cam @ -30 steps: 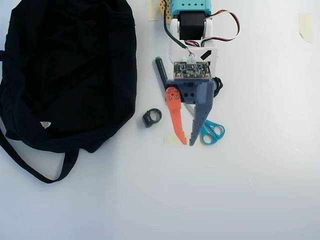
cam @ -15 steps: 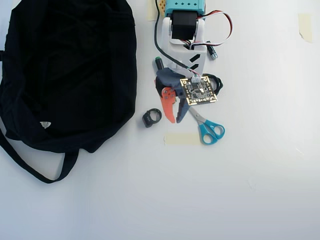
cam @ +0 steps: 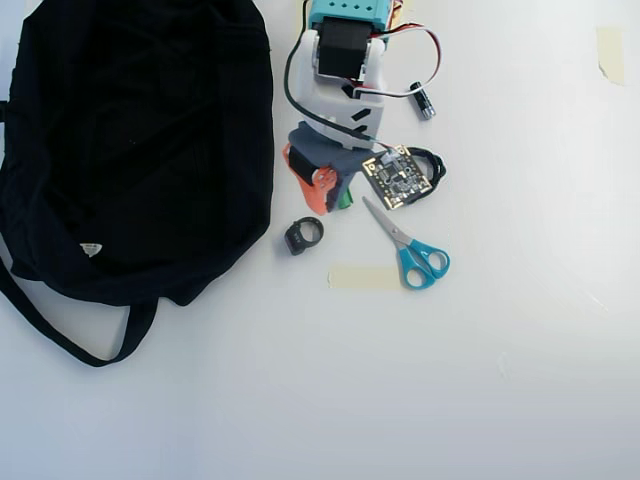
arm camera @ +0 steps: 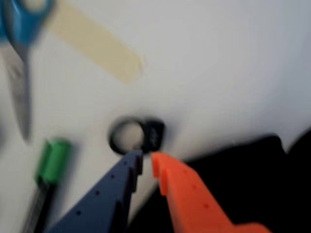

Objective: Put the bike light into the black bag

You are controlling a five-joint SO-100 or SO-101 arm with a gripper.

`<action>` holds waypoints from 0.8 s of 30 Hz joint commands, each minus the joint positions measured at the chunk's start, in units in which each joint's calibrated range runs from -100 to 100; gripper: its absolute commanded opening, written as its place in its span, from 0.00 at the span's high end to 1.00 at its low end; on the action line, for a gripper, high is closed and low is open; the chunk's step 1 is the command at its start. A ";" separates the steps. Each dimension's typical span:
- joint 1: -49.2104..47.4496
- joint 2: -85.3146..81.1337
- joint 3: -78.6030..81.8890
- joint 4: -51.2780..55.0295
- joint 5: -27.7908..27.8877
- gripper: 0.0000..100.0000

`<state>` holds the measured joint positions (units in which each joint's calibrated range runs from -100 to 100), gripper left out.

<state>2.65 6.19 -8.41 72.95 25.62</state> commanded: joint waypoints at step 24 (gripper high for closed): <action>4.09 5.10 8.50 -14.98 9.20 0.90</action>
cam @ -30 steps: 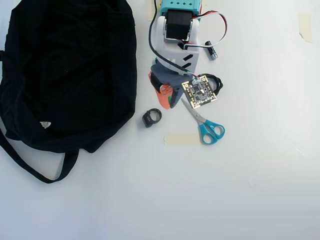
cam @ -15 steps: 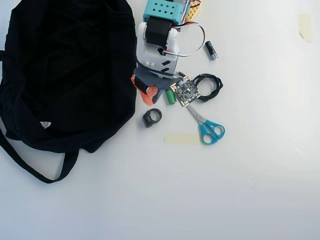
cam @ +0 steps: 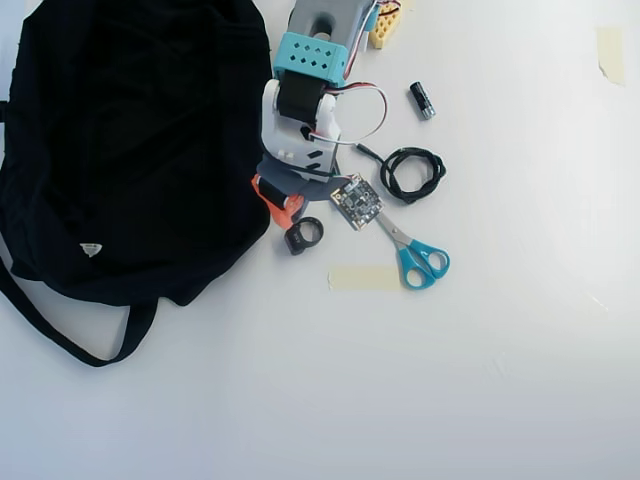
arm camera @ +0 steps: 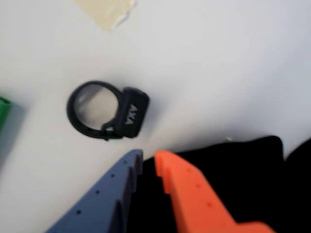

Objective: Put the bike light into the black bag

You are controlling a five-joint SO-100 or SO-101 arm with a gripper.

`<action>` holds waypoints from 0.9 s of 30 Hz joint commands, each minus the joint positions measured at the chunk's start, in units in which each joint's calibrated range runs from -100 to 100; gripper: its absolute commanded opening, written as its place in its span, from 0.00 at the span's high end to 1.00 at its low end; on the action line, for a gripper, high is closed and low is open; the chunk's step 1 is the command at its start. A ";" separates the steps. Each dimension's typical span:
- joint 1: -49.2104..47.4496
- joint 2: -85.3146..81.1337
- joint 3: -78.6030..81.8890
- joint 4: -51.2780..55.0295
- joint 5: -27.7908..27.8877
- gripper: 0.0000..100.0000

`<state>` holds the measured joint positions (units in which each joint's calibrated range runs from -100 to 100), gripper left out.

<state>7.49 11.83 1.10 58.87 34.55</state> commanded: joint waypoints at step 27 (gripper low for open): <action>-6.15 -0.46 4.29 -0.04 -10.12 0.69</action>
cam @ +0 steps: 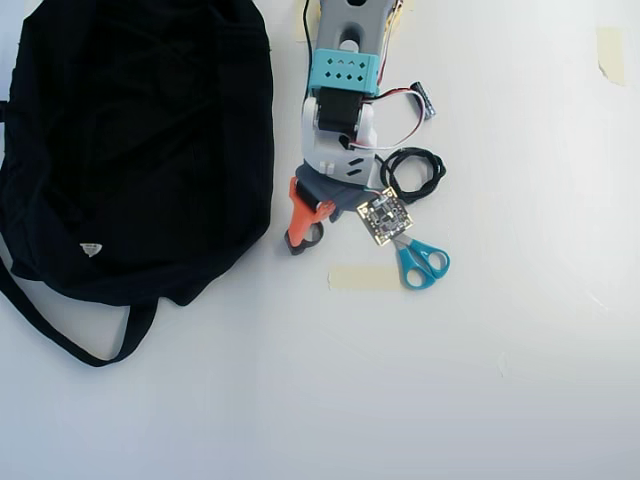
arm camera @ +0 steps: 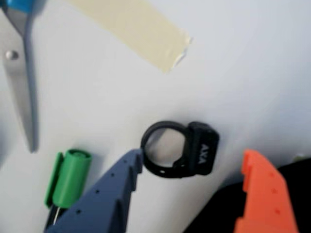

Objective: Put the bike light into the black bag

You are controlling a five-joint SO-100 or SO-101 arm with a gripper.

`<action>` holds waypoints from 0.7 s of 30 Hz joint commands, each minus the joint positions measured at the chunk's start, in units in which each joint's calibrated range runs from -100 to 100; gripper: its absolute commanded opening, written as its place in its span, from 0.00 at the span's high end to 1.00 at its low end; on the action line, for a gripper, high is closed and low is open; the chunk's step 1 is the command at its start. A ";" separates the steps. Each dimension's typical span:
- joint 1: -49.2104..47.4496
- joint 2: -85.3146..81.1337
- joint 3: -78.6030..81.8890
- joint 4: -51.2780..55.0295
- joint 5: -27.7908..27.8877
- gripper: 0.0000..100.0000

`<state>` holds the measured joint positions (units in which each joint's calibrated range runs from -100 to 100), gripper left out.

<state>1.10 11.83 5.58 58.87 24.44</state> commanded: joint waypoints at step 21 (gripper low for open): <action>3.01 4.43 -1.27 -2.54 0.52 0.57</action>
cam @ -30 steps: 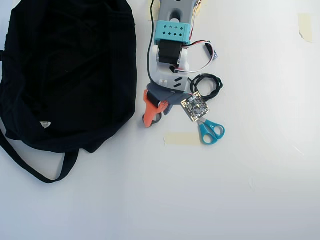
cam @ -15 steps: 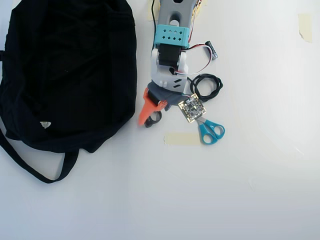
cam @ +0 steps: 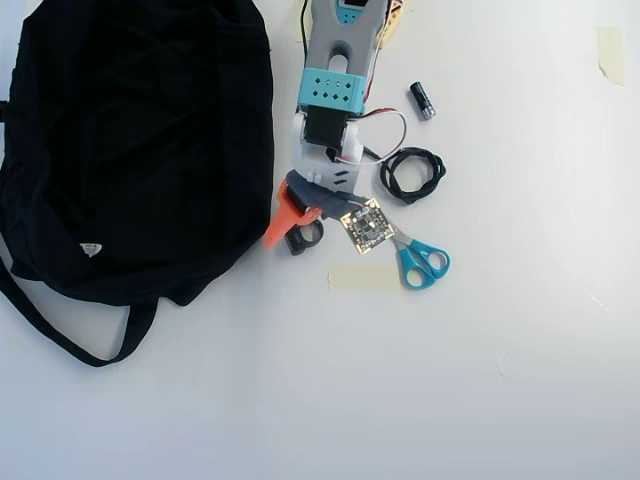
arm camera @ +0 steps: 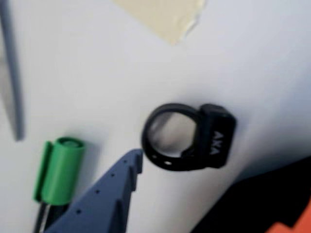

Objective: Put the bike light into the black bag

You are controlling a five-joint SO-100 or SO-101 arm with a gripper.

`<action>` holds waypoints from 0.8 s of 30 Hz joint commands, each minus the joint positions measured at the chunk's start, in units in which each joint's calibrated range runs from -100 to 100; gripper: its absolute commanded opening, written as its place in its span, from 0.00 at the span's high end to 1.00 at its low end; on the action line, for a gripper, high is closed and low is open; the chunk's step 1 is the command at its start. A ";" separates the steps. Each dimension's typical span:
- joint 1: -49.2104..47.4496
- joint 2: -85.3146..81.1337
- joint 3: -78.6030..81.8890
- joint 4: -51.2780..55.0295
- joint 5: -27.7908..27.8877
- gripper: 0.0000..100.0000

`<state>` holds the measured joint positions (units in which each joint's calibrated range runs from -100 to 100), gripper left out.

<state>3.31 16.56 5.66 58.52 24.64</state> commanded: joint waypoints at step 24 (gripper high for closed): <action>2.08 4.27 -3.23 -6.15 0.53 0.57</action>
<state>4.78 21.38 5.27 53.11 24.88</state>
